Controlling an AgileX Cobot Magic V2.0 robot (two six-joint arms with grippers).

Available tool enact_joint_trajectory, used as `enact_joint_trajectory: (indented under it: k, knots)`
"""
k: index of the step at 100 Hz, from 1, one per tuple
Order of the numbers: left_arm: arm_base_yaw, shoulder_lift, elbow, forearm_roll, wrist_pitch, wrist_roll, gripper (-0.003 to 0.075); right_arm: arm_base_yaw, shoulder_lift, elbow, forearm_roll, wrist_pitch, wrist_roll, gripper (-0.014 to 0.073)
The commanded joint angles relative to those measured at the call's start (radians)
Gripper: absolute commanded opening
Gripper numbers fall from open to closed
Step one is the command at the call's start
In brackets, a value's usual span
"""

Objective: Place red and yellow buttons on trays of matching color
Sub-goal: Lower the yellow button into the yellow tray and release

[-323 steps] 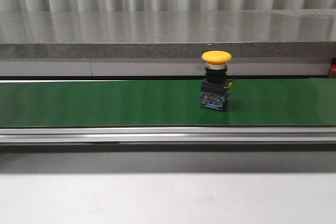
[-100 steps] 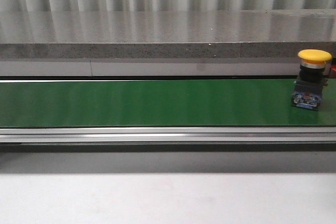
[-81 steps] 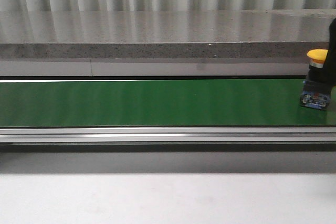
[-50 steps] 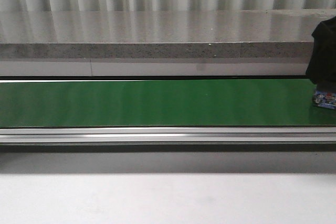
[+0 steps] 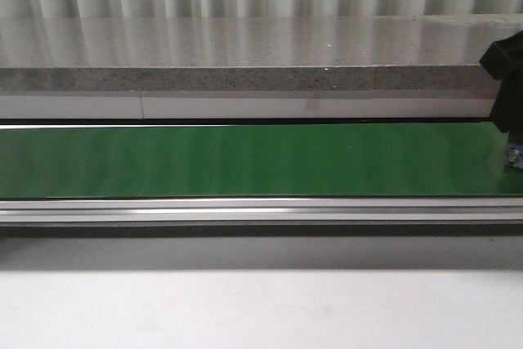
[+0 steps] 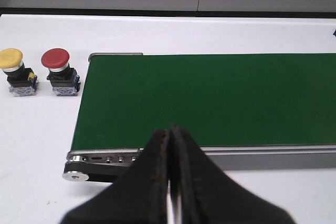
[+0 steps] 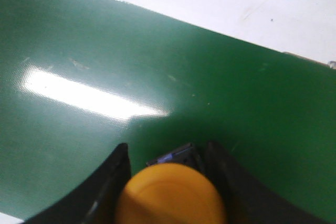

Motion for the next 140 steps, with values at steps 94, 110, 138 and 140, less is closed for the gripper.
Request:
enact_joint_trajectory:
  k: [94, 110, 138, 140]
  knots:
    - [-0.006, 0.004, -0.026, 0.000, -0.073, 0.001, -0.0020, -0.618, -0.349, -0.029, -0.034, 0.039, 0.343, 0.0216]
    - [-0.006, 0.004, -0.026, -0.001, -0.073, 0.001, -0.0020, -0.675, -0.326, -0.029, -0.034, -0.040, 0.361, 0.0216]
    - [-0.006, 0.004, -0.026, -0.002, -0.073, 0.001, -0.0020, -0.756, -0.197, -0.029, -0.034, -0.117, 0.384, 0.0216]
    - [-0.006, 0.004, -0.026, -0.002, -0.073, 0.001, -0.0020, -0.758, -0.183, -0.029, -0.034, -0.121, 0.384, 0.0216]
